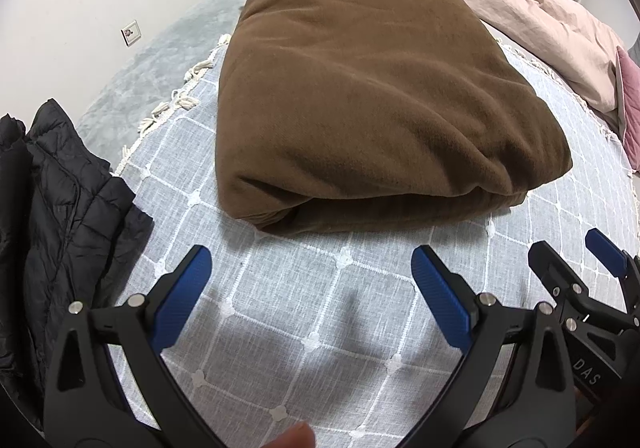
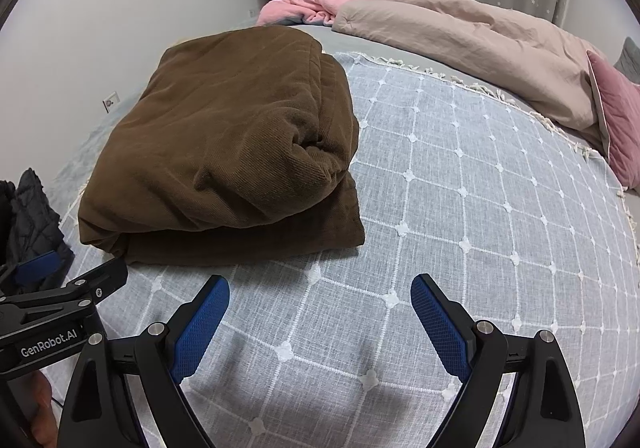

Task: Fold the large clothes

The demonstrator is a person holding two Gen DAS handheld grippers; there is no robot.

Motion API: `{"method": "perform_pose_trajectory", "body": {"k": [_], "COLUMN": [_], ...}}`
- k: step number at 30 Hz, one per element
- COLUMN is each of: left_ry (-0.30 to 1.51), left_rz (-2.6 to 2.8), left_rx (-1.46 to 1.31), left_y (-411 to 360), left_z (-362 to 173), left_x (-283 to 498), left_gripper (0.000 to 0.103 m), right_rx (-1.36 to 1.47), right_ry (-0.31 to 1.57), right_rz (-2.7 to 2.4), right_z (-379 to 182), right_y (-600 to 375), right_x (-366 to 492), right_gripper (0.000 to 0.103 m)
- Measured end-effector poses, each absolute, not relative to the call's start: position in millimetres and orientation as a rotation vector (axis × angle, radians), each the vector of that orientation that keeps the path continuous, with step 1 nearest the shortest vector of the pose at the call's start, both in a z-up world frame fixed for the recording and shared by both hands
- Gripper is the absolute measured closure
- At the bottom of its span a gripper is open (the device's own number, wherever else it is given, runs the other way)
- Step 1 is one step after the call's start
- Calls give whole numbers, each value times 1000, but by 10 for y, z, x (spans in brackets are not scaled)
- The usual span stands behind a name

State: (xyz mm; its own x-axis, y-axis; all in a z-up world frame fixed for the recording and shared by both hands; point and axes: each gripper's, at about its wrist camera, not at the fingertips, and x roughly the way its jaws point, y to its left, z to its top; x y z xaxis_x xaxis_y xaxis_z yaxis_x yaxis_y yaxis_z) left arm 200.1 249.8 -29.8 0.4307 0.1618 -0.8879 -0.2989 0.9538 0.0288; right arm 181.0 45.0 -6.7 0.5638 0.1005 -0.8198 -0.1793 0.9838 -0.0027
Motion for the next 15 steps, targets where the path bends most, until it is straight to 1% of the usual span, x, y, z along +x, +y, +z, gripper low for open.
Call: {"method": "perform_pose_trajectory", "body": {"k": [11,15], "left_ry": [1099,1077], "left_rz": [302,252], "left_rx": [-122,-65], "left_y": [2506,2340], "left_z": [-310,-275], "left_x": [2009,1987], "left_gripper": [3,3], "right_rx": [-89,-82], "right_ry": [965,972], "right_rz": [172,185], "right_z": [-80,-80], "right_y": [453,408], "right_x": [1806,1770], "right_gripper": [10,10]}}
